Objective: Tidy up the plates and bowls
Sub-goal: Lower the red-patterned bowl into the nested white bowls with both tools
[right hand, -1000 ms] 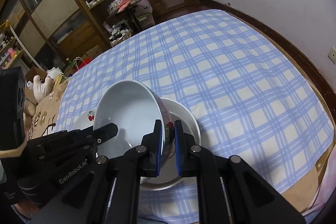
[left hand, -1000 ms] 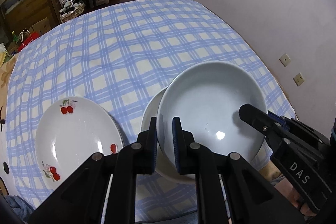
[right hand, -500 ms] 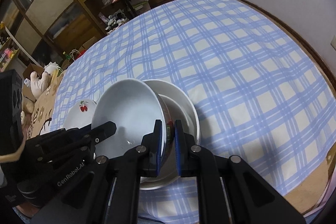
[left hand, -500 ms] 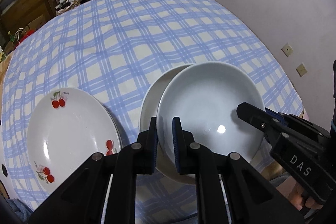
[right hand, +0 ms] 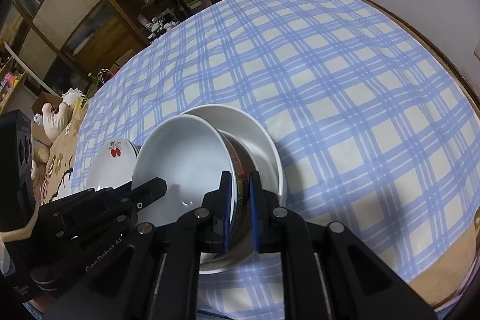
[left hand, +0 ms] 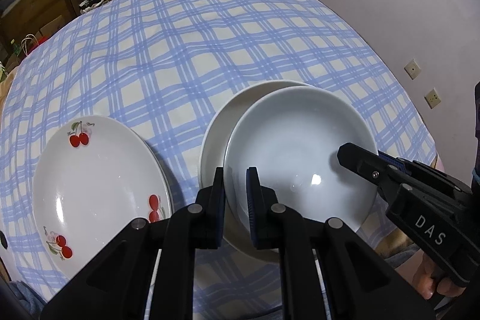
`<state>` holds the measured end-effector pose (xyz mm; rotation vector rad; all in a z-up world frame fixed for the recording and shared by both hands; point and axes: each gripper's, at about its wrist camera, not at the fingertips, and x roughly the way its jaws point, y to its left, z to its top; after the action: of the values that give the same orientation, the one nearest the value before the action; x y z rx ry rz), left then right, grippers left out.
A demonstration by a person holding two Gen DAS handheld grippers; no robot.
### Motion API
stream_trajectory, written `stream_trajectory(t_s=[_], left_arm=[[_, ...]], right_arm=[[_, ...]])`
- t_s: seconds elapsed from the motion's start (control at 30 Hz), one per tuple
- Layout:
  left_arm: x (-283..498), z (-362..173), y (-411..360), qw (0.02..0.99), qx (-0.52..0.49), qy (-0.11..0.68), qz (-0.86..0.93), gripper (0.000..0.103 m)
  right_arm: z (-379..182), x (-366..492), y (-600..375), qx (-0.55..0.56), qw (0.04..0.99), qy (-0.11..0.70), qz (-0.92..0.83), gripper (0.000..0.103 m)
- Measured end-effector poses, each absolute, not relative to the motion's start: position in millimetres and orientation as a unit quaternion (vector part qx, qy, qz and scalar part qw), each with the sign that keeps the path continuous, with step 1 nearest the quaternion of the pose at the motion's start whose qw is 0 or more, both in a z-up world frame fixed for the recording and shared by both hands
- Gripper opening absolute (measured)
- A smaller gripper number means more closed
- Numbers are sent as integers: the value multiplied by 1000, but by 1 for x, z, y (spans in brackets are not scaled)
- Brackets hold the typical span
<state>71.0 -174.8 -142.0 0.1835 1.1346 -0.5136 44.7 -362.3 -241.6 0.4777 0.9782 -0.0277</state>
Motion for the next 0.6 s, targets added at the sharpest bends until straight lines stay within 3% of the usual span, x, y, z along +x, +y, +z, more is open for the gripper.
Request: stream_trajectory(t_s=[0.6], left_arm=[[73,-142,-174,809,91,526,-248,14]], right_arm=[[-242,41,-364,247,858,450,-9,14]])
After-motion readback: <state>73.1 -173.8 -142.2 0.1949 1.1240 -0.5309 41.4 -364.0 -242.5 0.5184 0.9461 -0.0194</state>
